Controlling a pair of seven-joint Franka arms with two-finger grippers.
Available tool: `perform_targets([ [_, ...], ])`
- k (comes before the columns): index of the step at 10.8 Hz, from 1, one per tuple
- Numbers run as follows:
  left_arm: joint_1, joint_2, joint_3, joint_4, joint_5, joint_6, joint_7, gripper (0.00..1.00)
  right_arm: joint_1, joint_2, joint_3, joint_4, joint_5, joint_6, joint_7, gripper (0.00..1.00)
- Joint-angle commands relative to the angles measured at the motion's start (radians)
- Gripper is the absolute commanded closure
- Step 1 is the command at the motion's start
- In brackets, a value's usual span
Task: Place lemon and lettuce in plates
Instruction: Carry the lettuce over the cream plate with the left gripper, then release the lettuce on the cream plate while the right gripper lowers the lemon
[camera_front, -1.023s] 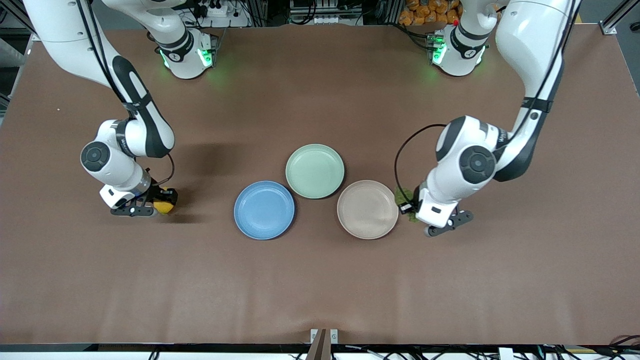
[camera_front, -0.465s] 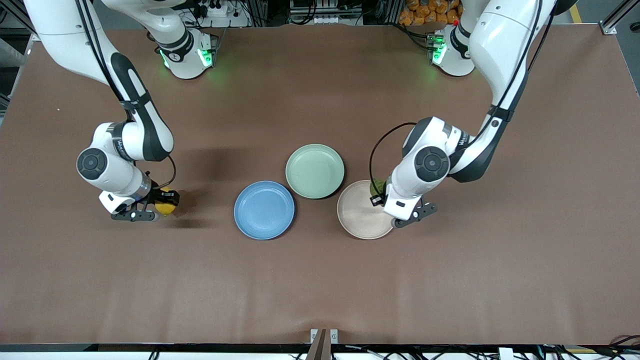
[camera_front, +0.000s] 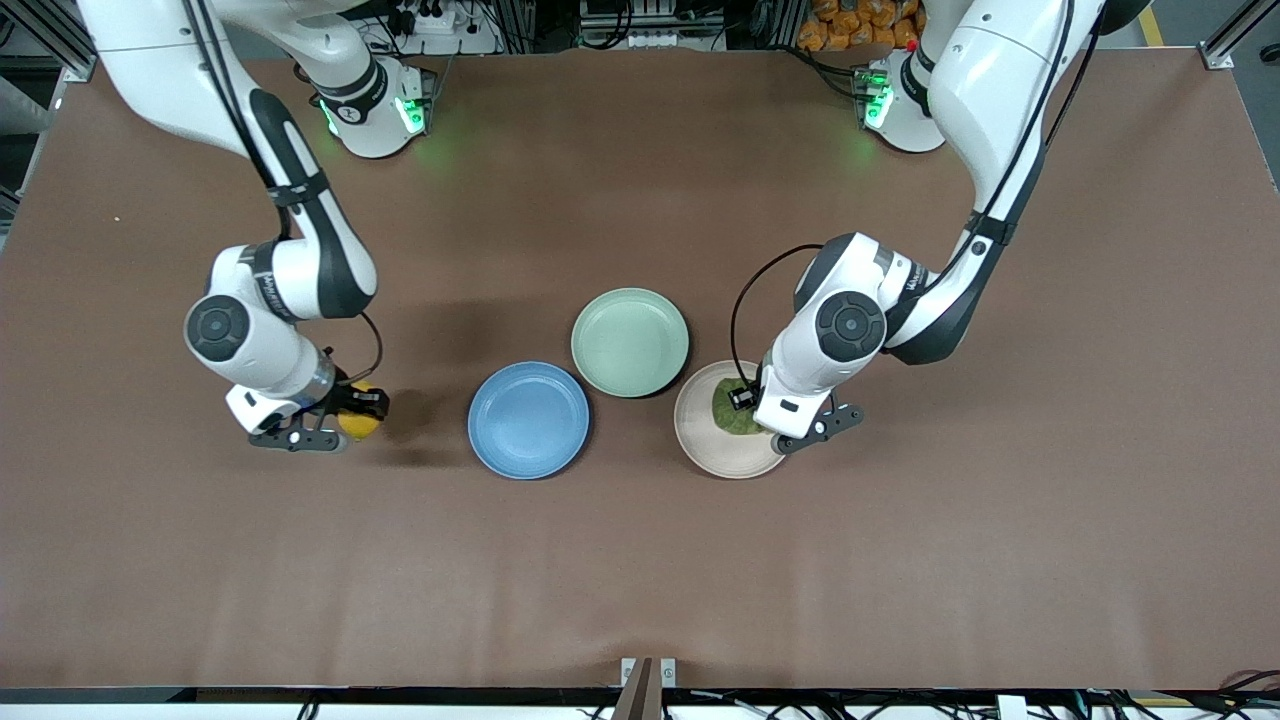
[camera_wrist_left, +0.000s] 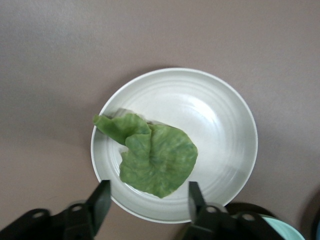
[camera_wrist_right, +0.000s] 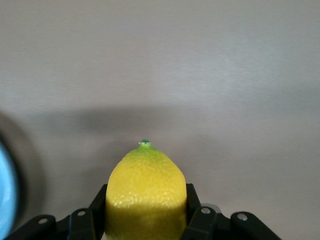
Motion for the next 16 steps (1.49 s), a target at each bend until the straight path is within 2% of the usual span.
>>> perform_targets([
  [1,0.013,-0.024,0.016,0.005,0.016,-0.006,-0.001,0.0,0.062,-0.001,-0.005,0.032,0.008,-0.017,0.084,0.46],
  [5,0.06,-0.04,0.031,0.003,0.18,-0.01,0.021,0.0,0.152,0.025,-0.005,0.059,0.008,-0.003,0.179,0.46],
  [10,0.164,-0.069,0.03,0.002,0.186,-0.065,0.268,0.0,0.26,0.149,-0.005,0.217,0.008,0.0,0.322,0.46],
  [16,0.238,-0.124,0.022,-0.009,0.188,-0.153,0.376,0.0,0.318,0.209,-0.005,0.23,0.008,0.08,0.367,0.45],
])
